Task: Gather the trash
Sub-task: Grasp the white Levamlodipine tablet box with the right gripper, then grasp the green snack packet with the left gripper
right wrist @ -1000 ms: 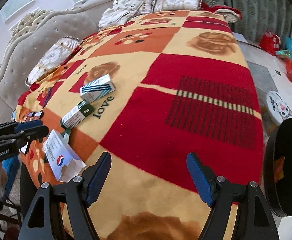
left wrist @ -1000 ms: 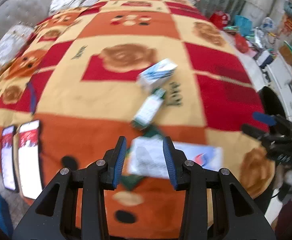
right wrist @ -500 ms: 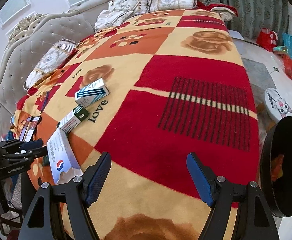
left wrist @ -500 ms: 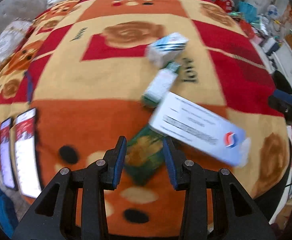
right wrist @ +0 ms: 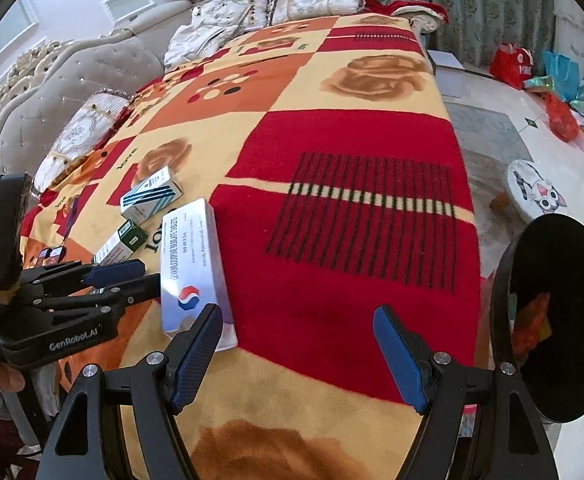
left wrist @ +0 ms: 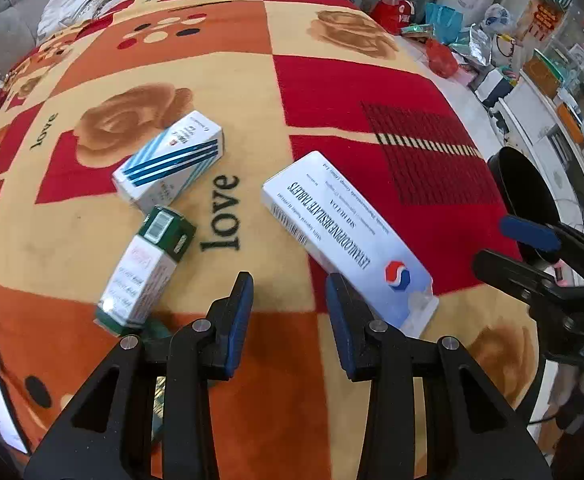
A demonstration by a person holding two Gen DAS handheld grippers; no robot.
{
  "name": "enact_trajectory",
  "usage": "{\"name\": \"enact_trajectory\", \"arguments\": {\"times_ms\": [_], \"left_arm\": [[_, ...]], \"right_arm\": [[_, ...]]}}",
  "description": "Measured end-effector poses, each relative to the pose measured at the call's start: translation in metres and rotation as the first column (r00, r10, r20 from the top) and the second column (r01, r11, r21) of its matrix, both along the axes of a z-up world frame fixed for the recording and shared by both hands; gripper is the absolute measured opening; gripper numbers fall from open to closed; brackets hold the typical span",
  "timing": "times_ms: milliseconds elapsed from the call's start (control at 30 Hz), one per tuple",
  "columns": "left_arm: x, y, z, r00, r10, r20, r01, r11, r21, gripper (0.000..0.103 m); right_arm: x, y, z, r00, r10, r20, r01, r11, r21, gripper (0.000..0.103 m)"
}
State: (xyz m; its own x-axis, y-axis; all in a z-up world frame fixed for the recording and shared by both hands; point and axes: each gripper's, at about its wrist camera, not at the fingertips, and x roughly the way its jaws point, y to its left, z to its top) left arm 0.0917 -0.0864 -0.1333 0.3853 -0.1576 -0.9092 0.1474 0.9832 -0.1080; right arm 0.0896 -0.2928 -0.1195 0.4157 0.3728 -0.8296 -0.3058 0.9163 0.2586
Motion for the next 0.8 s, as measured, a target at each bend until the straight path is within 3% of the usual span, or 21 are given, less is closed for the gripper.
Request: {"name": "enact_trajectory", "arguments": {"times_ms": [300, 400, 600, 667, 800], "left_arm": [[-0.033, 0.061, 0.018, 0.998, 0.049, 0.028, -0.05, 0.999, 0.018, 0.037], [-0.043, 0.081, 0.018, 0.998, 0.058, 0.029, -0.058, 0.998, -0.004, 0.048], [-0.056, 0.101, 0.01, 0.998, 0.064, 0.021, -0.064, 0.998, -0.008, 0.053], [-0.057, 0.099, 0.005, 0.998, 0.054, 0.016, -0.054, 0.999, 0.0, 0.053], [-0.056, 0.091, -0.004, 1.0, 0.021, -0.001, -0.021, 1.0, 0.008, 0.053]], "right_arm": [[0.013, 0.059, -0.004, 0.994, 0.107, 0.015, -0.107, 0.994, 0.012, 0.076], [0.022, 0.084, -0.009, 0.989, 0.148, 0.024, -0.147, 0.988, -0.038, 0.076], [0.035, 0.108, -0.026, 0.983, 0.182, 0.0, -0.182, 0.981, -0.068, 0.076], [0.031, 0.111, -0.024, 0.981, 0.194, 0.009, -0.192, 0.976, -0.102, 0.047], [0.019, 0.105, -0.017, 0.979, 0.203, 0.019, -0.196, 0.964, -0.18, 0.047]]}}
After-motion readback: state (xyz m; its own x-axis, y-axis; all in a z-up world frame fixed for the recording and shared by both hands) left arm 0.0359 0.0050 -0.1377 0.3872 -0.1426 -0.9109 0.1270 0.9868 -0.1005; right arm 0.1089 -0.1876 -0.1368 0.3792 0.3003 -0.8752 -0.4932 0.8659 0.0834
